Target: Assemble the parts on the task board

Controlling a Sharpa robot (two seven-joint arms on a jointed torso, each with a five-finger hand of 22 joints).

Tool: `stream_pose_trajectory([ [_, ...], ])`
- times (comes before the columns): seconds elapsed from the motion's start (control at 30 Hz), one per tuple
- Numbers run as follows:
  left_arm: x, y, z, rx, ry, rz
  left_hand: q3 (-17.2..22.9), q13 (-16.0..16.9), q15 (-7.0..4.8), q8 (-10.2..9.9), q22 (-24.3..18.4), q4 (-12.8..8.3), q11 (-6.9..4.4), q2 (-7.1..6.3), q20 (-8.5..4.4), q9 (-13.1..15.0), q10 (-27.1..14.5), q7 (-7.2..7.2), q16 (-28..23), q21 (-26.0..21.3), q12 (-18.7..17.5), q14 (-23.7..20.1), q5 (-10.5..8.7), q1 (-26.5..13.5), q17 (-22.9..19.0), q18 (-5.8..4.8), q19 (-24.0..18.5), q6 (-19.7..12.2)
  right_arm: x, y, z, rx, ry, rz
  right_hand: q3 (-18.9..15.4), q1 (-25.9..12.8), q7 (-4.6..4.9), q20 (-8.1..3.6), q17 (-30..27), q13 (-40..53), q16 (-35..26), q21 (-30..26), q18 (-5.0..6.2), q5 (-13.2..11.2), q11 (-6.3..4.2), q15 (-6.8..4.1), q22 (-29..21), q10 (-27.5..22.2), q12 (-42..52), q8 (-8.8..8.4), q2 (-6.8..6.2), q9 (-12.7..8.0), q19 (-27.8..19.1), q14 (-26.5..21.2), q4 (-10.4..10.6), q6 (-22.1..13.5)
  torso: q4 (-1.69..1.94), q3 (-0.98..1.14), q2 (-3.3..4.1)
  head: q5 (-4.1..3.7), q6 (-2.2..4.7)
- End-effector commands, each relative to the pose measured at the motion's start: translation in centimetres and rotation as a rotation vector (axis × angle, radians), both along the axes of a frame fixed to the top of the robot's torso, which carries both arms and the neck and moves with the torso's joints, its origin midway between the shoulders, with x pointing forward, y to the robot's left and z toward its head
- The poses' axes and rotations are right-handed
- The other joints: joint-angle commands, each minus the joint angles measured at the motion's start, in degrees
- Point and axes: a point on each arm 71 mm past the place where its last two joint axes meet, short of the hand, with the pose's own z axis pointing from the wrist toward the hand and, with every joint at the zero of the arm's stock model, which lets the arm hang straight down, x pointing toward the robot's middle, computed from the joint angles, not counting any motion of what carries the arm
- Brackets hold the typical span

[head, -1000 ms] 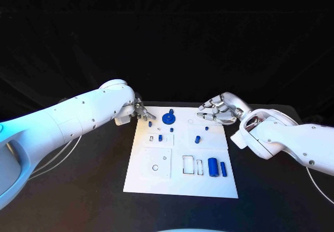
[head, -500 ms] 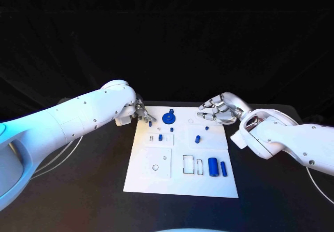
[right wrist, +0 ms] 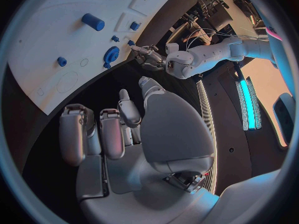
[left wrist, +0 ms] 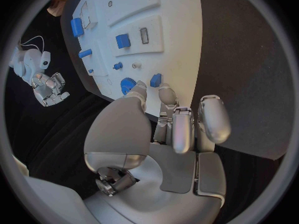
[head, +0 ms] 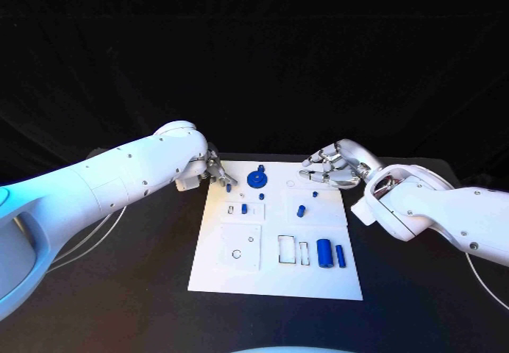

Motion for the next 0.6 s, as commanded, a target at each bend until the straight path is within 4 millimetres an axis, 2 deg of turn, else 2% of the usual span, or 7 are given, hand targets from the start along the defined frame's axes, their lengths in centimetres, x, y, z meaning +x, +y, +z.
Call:
stream_pose_trajectory([
  [0.03, -0.08, -0.33, -0.03, -0.004, 0.009, -0.017, -0.2, 0.1, 0.24, -0.2, 0.1, 0.0, -0.23, 0.69, -0.01, -0.1, 0.1, -0.08, -0.3, 0.4, 0.4, 3.4, 0.14, 0.3, 6.1, 0.3, 0.4, 0.5, -0.06, 0.17, -0.04, -0.003, 0.0, 0.018, 0.0, -0.2, -0.07, -0.18, 3.3, 0.0, -0.3, -0.3, 1.18, 0.2, -0.27, -0.47, 8.1, -0.3, -0.3, 0.4, 0.55, 0.1, -0.4, 2.9, 0.2, 0.1, 0.04, 0.0, 0.0, -0.04, -0.11],
  [0.23, -0.06, -0.31, -0.01, -0.006, 0.006, -0.013, -0.1, 0.3, 0.17, -0.3, 0.4, -0.2, -0.32, 2.21, -0.03, -0.3, 0.3, -0.17, -0.3, 0.5, 0.6, 3.5, 0.15, 1.3, 6.1, 0.26, 0.5, 1.0, -0.06, 0.21, -0.04, -0.003, 0.0, 0.019, 0.0, -0.2, -0.07, -0.18, 3.3, 0.0, -0.3, -0.3, 1.18, 0.2, -0.27, -0.47, 8.1, -0.3, -0.3, 0.4, 0.55, 0.1, -0.4, 2.9, 0.2, 0.1, 0.03, 0.0, 0.0, -0.02, -0.15],
  [0.6, -0.12, -0.46, -0.1, -0.006, 0.021, -0.026, -0.1, 0.6, 0.08, -0.3, 0.8, -0.7, -0.44, 3.26, -0.03, -0.6, 0.6, -0.31, -0.3, 0.8, 0.9, 3.5, 0.15, 2.6, 6.1, 0.18, 0.7, 1.5, -0.05, 0.27, -0.04, -0.003, 0.0, 0.02, 0.0, -0.2, -0.07, -0.18, 3.3, 0.0, -0.3, -0.3, 1.18, 0.2, -0.27, -0.47, 8.1, -0.3, -0.3, 0.4, 0.55, 0.1, -0.4, 2.9, 0.2, 0.1, -0.02, 0.02, 0.03, -0.02, -0.26],
])
